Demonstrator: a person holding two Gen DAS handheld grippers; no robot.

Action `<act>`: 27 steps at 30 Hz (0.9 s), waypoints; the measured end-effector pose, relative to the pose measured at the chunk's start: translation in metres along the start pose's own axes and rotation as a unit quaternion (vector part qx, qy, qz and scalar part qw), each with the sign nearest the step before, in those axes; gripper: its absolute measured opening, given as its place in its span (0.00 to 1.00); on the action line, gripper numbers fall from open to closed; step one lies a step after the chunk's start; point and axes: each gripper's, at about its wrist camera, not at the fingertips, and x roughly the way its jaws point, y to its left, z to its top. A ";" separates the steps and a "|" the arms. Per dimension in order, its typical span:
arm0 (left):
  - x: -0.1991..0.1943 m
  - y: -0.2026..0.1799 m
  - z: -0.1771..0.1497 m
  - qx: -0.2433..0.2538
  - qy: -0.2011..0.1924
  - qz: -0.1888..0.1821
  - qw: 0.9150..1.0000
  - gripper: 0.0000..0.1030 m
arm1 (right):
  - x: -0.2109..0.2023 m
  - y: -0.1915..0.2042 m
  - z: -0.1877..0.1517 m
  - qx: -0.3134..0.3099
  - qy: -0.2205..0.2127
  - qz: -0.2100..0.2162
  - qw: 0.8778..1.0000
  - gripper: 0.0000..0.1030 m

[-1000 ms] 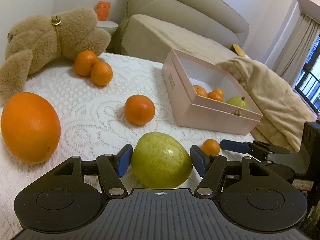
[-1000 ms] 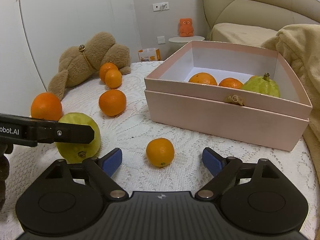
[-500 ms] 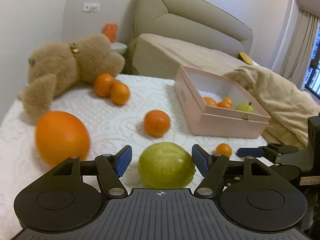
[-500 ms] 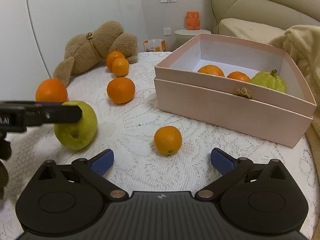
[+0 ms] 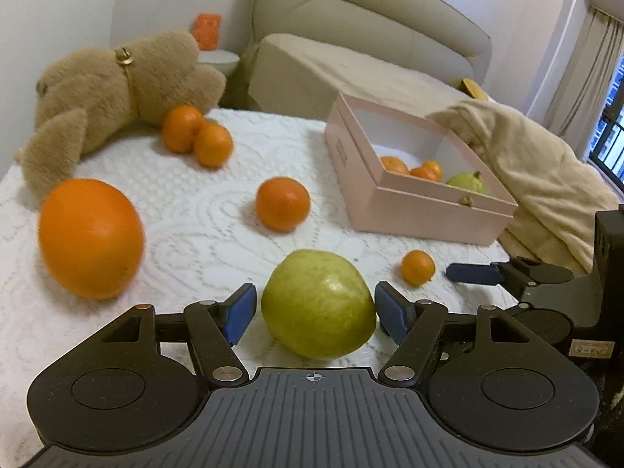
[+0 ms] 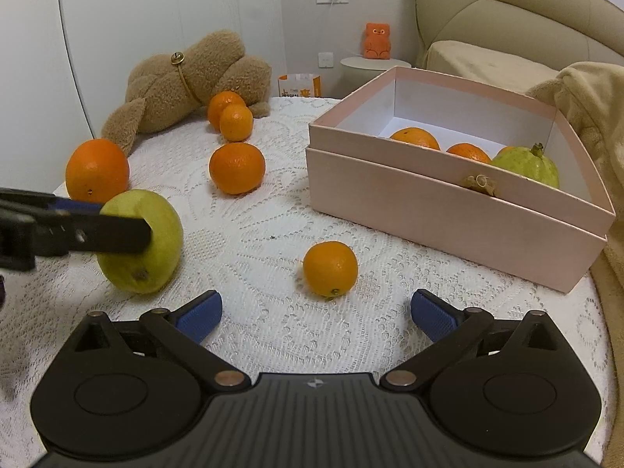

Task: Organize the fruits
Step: 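Position the left gripper around the guava while the right tool approaches a mandarin, then close the left gripper on the guava while the right gripper grasps the mandarin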

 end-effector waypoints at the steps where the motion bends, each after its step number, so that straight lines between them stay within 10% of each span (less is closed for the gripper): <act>1: 0.003 -0.001 0.000 -0.003 0.004 -0.001 1.000 0.72 | 0.000 0.000 0.000 0.000 0.000 0.000 1.000 1.00; 27: 0.024 0.007 -0.011 -0.015 -0.073 -0.016 0.997 0.65 | -0.006 -0.009 0.001 0.032 -0.011 0.013 0.999 0.99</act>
